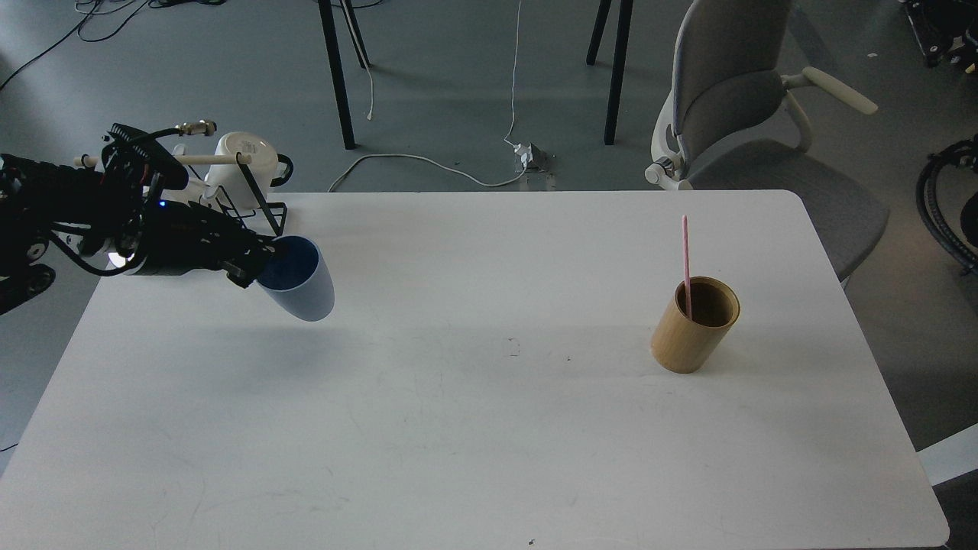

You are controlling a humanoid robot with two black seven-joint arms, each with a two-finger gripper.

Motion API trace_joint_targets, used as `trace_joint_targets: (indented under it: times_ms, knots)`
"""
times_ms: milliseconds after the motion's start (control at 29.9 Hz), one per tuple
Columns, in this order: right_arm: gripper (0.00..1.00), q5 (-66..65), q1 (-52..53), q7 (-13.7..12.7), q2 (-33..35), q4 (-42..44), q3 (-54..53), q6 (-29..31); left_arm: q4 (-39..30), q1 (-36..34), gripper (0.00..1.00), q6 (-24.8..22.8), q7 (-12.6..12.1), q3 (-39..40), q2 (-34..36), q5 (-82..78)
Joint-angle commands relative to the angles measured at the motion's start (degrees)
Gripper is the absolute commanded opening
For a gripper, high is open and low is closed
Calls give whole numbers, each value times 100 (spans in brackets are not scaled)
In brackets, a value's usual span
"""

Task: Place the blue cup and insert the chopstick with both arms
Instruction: 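Carry the blue cup toward the table center and set it down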

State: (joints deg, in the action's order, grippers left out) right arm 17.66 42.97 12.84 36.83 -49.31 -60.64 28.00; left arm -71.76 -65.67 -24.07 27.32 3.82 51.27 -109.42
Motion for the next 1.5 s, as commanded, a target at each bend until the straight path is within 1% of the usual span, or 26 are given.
trace_joint_targets:
  times_ms: [0, 33, 67, 234, 334, 434, 501, 568, 668, 802, 902, 1103, 1203, 1370, 1404, 1470]
  knots:
    - [100, 0, -8, -1, 70, 1, 0, 0, -242, -393, 1, -393, -331, -4, -722, -35]
    - [100, 0, -8, -1, 70, 1, 0, 0, -242, -455, 1, -393, -446, -13, -907, -88]
    - [100, 0, -8, -1, 70, 1, 0, 0, -233, -499, 1, -393, -490, -13, -1065, -149]
    - [100, 0, -17, -1, 193, -8, 0, 0, 30, -614, 1, -393, -561, -22, -2198, -211]
    - [100, 0, -17, -1, 263, -8, 0, 0, 267, -561, 1, -393, -780, -170, -2832, -220]
    - [100, 0, -26, -1, 351, -8, 0, 0, 504, -570, 2, -393, -983, -477, -3210, -229]
    - [100, 0, -35, -1, 404, -8, 0, 0, 636, -552, 2, -393, -1088, -715, -3395, -351]
    - [100, 0, -52, -1, 457, -8, 0, 0, 812, -448, 2, -393, -1097, -856, -3571, -536]
    - [100, 0, -70, -1, 510, -8, 0, 0, 1058, -175, 2, -393, -1097, -857, -3721, -651]
    - [100, 0, -87, -1, 545, -8, 0, 0, 1278, -52, 3, -393, -1106, -874, -3896, -651]
    - [100, 0, -87, -1, 580, -17, 0, 0, 1305, -25, 3, -393, -1106, -865, -4064, -686]
    - [100, 0, -96, -1, 668, -70, 0, 0, 1314, -34, 7, -393, -1097, -830, -4073, -677]
    - [100, 0, -96, -1, 659, -70, 0, 0, 1314, -34, 13, -393, -1089, -821, -4073, -651]
    - [100, 0, -96, -1, 659, -70, 9, 0, 1296, -43, 44, -393, -1097, -778, -4055, -607]
    - [100, 0, -96, -1, 659, -70, 9, 0, 1279, -69, 47, -393, -1080, -769, -4038, -589]
    - [100, 0, -96, -1, 668, -70, 18, 0, 1252, -104, 48, -393, -1045, -673, -4003, -546]
